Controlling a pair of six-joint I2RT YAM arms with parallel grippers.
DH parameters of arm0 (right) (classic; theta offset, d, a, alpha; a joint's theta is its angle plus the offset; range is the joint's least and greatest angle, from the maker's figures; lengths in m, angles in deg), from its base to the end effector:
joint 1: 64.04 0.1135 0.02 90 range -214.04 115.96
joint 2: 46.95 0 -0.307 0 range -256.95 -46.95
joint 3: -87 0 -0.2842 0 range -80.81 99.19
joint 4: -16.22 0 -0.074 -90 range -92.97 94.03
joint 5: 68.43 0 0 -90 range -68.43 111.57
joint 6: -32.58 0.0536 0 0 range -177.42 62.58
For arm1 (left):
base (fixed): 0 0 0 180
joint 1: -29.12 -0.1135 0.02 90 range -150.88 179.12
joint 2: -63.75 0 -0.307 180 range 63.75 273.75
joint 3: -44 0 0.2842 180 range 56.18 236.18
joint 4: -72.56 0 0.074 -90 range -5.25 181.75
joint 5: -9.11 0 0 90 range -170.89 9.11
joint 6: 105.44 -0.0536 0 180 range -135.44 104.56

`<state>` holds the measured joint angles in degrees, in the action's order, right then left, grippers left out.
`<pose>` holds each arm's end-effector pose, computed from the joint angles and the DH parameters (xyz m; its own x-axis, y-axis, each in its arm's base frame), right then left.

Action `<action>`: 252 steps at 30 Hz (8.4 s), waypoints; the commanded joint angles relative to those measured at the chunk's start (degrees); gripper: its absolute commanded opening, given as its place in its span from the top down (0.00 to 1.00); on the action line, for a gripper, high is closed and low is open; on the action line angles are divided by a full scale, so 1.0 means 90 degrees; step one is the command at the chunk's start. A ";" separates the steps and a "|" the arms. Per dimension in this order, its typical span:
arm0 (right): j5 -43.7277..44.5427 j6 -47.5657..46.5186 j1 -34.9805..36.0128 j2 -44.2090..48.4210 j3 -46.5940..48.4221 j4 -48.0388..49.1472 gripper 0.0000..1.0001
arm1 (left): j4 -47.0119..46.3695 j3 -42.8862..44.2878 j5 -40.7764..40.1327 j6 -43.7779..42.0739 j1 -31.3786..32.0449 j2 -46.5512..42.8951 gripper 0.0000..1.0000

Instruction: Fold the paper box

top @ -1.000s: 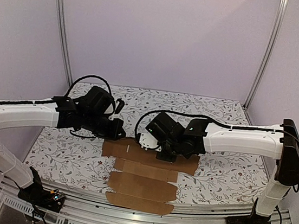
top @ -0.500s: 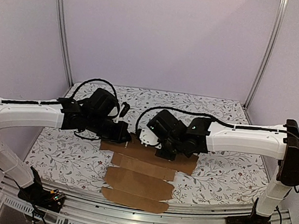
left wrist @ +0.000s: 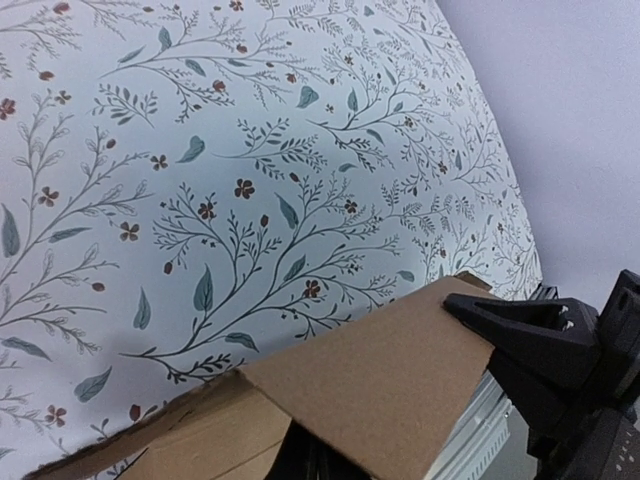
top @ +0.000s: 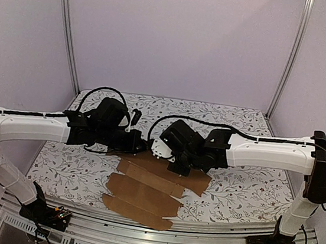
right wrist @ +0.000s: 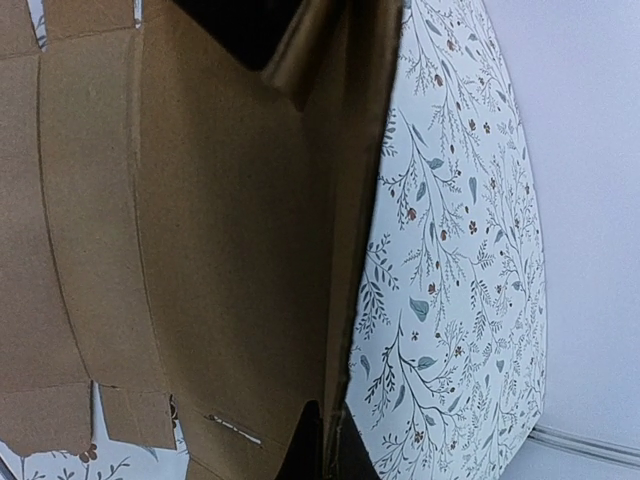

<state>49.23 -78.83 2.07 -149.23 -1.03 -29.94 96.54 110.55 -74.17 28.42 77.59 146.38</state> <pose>0.1977 0.3849 0.2614 -0.0566 -0.9261 -0.3730 -0.7805 0.2740 -0.5619 0.2281 -0.2670 0.2574 -0.8640 -0.0624 -0.4997 0.2832 0.7603 -0.5846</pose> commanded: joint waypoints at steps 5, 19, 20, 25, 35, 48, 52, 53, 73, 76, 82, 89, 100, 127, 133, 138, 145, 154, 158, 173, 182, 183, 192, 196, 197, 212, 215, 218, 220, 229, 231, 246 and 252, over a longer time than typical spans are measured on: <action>0.0270 0.0133 0.0114 0.0085 -0.0130 0.0065 1.00 | 0.0020 -0.0157 -0.0342 -0.0074 0.0074 -0.0311 1.00; 0.0770 -0.0013 -0.0019 -0.0640 0.0306 -0.0180 1.00 | 0.0900 -0.0848 -0.0820 -0.0181 0.0074 -0.0969 1.00; 0.0769 -0.0009 -0.0024 -0.0707 0.0350 -0.0221 1.00 | 0.0979 -0.0881 -0.0961 -0.0204 0.0074 -0.1004 1.00; 0.0697 0.0077 -0.0052 -0.0940 0.0584 -0.0397 1.00 | 0.1112 -0.1065 -0.1281 -0.0286 0.0076 -0.0876 1.00; 0.0291 0.0435 -0.0211 -0.1227 0.0944 -0.1019 1.00 | 0.0933 -0.1181 -0.1768 -0.0424 0.0102 -0.0182 1.00; -0.0127 0.0813 -0.0344 -0.1445 0.1197 -0.1370 1.00 | 0.0523 -0.1311 -0.1962 -0.0427 0.0290 0.0467 1.00; -0.0172 0.0898 -0.0381 -0.1475 0.1240 -0.1390 1.00 | 0.0470 -0.1296 -0.1953 -0.0376 0.0377 0.0577 1.00; -0.0194 0.0910 -0.0383 -0.1477 0.1247 -0.1403 1.00 | 0.0447 -0.1302 -0.1946 -0.0365 0.0397 0.0606 1.00; -0.0289 0.1106 -0.0406 -0.1506 0.1262 -0.1457 1.00 | 0.0405 -0.1011 -0.1788 -0.0265 0.0703 0.0666 1.00; -0.0292 0.1128 -0.0405 -0.1514 0.1258 -0.1459 1.00 | 0.0372 -0.1003 -0.1679 -0.0221 0.0727 0.0555 1.00; -0.0244 0.1171 -0.0406 -0.1540 0.1261 -0.1459 1.00 | 0.0303 -0.0992 -0.1527 -0.0125 0.0811 0.0593 1.00; -0.0221 0.1239 -0.0407 -0.1541 0.1254 -0.1454 1.00 | 0.0151 -0.0960 -0.1402 -0.0037 0.1026 0.0737 1.00; -0.0227 0.1314 -0.0402 -0.1529 0.1215 -0.1460 1.00 | -0.0076 -0.0930 -0.1403 0.0101 0.1198 0.1041 1.00; 0.0312 0.1106 -0.0404 -0.1507 0.1004 -0.1315 1.00 | 0.0929 -0.0296 -0.2036 -0.0560 0.1324 0.0619 1.00; 0.0754 0.0834 -0.0391 -0.1481 0.0866 -0.1148 1.00 | 0.1163 -0.0299 -0.2072 -0.0730 0.1158 0.0163 1.00; 0.1068 0.0465 -0.0275 -0.1377 0.0650 -0.0748 1.00 | 0.1389 -0.0369 -0.2179 -0.0836 0.0974 -0.0347 1.00; 0.1499 -0.0046 -0.0041 -0.1165 0.0299 -0.0005 1.00 | 0.1598 -0.0688 -0.2428 -0.0838 0.0491 -0.1212 1.00; 0.2304 -0.0873 0.0303 -0.0651 -0.0582 0.1544 1.00 | 0.1259 -0.1246 -0.2096 -0.0674 -0.0199 -0.1861 1.00; 0.2610 -0.1193 0.0394 -0.0519 -0.0827 0.2051 1.00 | 0.1143 -0.1337 -0.2009 -0.0682 -0.0364 -0.1924 1.00; 0.3548 -0.2405 0.0758 -0.0485 -0.1868 0.4459 1.00 | -0.0690 -0.2174 -0.0906 -0.0840 -0.1190 -0.1825 1.00; 0.4057 -0.2937 0.1054 -0.0851 -0.2190 0.5401 1.00 | -0.1200 -0.2332 -0.0281 -0.0881 -0.1231 -0.1315 1.00; 0.4108 -0.2957 0.1078 -0.0899 -0.2223 0.5502 1.00 | -0.1202 -0.2351 -0.0258 -0.0885 -0.1234 -0.1257 1.00; 0.4486 -0.2976 0.1216 -0.1419 -0.2347 0.5794 1.00 | -0.1858 -0.2562 0.0191 -0.0847 -0.1235 -0.1021 1.00; 0.4566 -0.2962 0.1228 -0.1495 -0.2371 0.5873 1.00 | -0.2008 -0.2687 0.0509 -0.0734 -0.1227 -0.0925 1.00; 0.4583 -0.2955 0.1225 -0.1489 -0.2376 0.5888 1.00 | -0.2063 -0.2725 0.0572 -0.0708 -0.1225 -0.0892 1.00; 0.4879 -0.3720 0.1346 -0.1660 -0.2671 0.7052 1.00 | -0.1618 -0.2869 0.0708 -0.0619 -0.1206 -0.1646 1.00; 0.4893 -0.3805 0.1345 -0.1665 -0.2719 0.7158 1.00 | -0.0798 -0.2618 0.0176 -0.0793 -0.1223 -0.2137 1.00; 0.4898 -0.3906 0.1364 -0.1673 -0.2801 0.7396 1.00 | -0.0253 -0.2401 -0.0348 -0.0876 -0.1386 -0.2474 1.00; 0.4904 -0.4076 0.1390 -0.1681 -0.2852 0.7622 1.00 | -0.0121 -0.2258 -0.0352 -0.0913 -0.1566 -0.2481 1.00; 0.4960 -0.5549 0.1506 -0.1875 -0.3155 0.9844 1.00 | -0.0717 -0.1752 0.0406 -0.1023 -0.1948 -0.1089 1.00; 0.4959 -0.5863 0.1510 -0.1997 -0.3162 1.0238 1.00 | -0.0943 -0.1709 0.0533 -0.1037 -0.1948 -0.0730 1.00; 0.4854 -0.6194 0.1521 -0.2241 -0.3204 1.0722 1.00 | -0.2152 -0.2108 0.1702 -0.1024 -0.1896 0.0076 1.00; 0.4823 -0.6167 0.1517 -0.2256 -0.3155 1.0699 1.00 | -0.1885 -0.2377 0.1642 -0.1029 -0.1706 -0.0191 1.00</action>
<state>92.96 -135.70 15.45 -168.81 -29.51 65.62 78.75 90.95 -60.35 19.63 61.15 146.60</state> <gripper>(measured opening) 0.008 0.002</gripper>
